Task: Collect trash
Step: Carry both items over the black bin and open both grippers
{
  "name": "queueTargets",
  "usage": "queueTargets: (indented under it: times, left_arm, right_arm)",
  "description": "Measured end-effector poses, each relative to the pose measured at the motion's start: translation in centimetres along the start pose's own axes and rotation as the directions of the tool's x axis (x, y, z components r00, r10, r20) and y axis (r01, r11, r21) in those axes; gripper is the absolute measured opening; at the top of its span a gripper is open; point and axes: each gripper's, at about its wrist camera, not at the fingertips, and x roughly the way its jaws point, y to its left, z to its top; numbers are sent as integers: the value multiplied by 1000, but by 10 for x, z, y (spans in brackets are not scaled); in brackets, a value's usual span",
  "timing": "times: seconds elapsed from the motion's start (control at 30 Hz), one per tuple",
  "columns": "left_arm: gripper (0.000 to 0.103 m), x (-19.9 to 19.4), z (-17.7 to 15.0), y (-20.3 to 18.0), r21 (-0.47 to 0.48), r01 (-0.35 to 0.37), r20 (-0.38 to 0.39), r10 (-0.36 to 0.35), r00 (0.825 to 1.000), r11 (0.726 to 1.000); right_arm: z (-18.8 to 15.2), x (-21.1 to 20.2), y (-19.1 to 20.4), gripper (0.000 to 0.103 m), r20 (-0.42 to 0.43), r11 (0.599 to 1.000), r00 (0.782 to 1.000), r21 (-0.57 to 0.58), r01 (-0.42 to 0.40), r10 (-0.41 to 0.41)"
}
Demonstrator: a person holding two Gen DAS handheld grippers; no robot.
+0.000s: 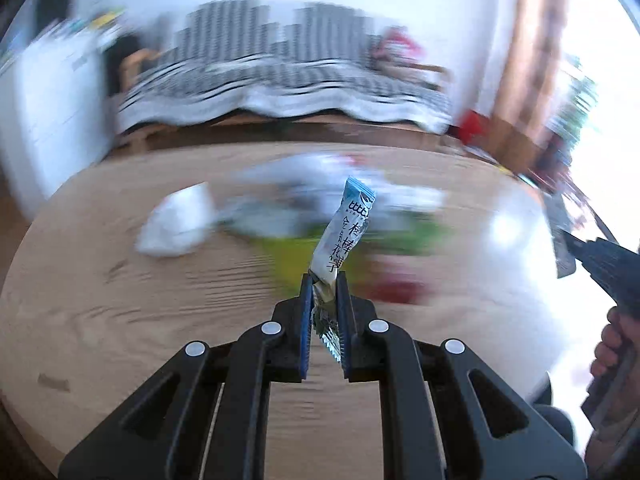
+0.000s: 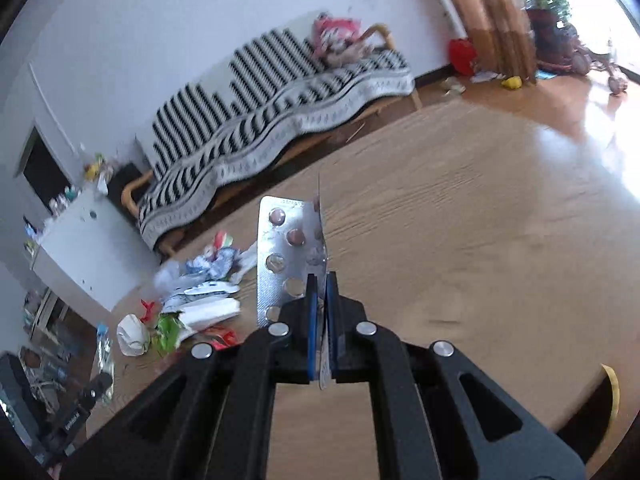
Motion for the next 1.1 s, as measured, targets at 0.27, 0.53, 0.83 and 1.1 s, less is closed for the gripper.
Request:
queueTargets:
  times: [0.27,0.53,0.83,1.1]
  left_arm:
    - [10,9,-48,-239,234,415,-245,-359,900,879]
    - [10,90,-182,-372,360,534,-590,-256,766,765]
    - [10,104,-197,-362,302,518,-642,-231,731,801]
    - [10,115,-185,-371,289,518,-644,-237,728,805]
  right_arm:
    - [-35,-132,-164,5,75,963,971,167,211,-226]
    - [-119,-110,-283,5,-216,883,944,350,313,-249]
    - [-163,-90,-312,5,-319,853,916,379,359,-244]
    - [-149,-80,-309,5,-334,855,915,382,350,-225]
